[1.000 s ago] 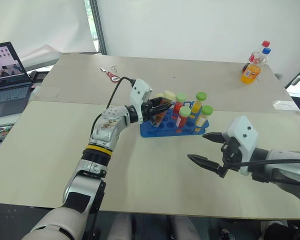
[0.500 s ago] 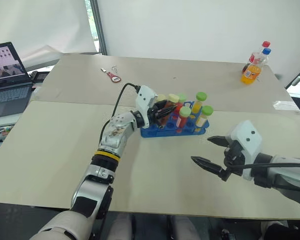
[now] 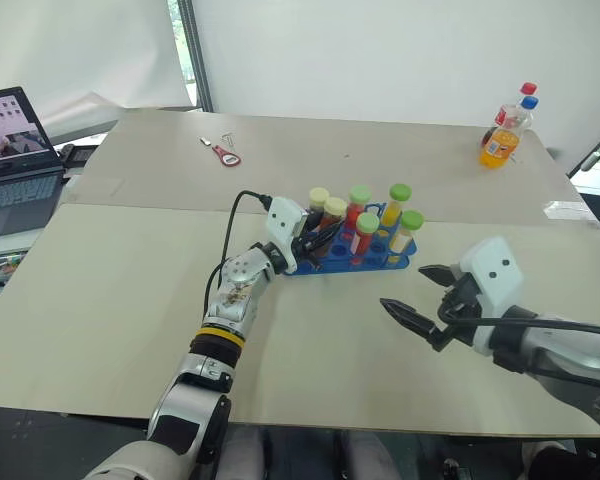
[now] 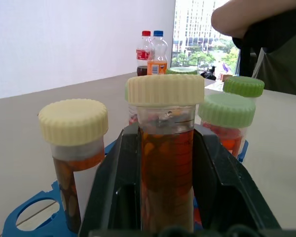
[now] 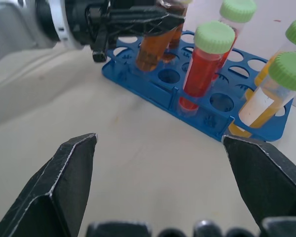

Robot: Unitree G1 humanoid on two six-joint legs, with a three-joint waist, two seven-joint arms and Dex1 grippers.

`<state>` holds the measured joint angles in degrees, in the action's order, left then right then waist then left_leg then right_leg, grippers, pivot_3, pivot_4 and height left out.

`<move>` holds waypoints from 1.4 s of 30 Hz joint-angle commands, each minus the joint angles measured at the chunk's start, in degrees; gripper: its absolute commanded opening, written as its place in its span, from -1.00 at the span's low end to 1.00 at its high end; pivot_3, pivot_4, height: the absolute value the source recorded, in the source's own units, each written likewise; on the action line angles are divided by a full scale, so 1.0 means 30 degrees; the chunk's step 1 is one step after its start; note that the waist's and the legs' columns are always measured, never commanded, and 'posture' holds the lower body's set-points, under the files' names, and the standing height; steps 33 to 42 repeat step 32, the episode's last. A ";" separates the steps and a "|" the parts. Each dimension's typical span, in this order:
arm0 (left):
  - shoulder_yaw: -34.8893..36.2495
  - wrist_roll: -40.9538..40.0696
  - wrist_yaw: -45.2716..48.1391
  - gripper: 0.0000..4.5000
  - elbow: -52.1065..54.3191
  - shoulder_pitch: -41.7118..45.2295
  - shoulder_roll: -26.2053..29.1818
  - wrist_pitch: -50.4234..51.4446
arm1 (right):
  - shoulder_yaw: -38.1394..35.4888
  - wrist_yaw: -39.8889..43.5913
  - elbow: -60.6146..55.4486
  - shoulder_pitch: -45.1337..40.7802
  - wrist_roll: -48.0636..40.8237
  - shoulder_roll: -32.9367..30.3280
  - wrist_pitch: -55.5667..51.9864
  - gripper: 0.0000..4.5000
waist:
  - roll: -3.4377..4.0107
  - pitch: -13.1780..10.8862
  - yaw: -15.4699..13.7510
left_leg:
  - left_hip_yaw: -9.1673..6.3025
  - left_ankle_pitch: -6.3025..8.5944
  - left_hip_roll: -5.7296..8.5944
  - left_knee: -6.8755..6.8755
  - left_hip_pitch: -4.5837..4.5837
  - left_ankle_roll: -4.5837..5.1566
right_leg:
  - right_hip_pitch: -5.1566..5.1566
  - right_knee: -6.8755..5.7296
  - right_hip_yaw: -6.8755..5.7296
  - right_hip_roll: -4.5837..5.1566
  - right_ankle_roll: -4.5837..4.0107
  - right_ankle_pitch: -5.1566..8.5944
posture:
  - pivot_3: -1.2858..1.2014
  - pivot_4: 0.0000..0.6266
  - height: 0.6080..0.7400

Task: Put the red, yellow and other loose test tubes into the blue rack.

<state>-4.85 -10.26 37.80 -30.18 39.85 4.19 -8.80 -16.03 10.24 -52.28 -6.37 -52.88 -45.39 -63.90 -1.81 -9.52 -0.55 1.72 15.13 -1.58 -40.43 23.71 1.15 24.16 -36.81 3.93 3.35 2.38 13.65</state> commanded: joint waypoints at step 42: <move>0.3635 -0.3552 0.7299 0.97 1.3544 -0.6578 1.5809 1.1715 | -0.4160 1.3880 0.8635 -0.0563 0.4737 -0.6751 0.7544 1.00 | 0.0023 0.0000 0.0241 | 0.0109 -0.0003 -0.0052 0.0076 -0.0074 -0.0007 | 0.0002 0.0022 0.0005 0.0001 -0.0011 0.0010 | 0.03 -0.52 1.00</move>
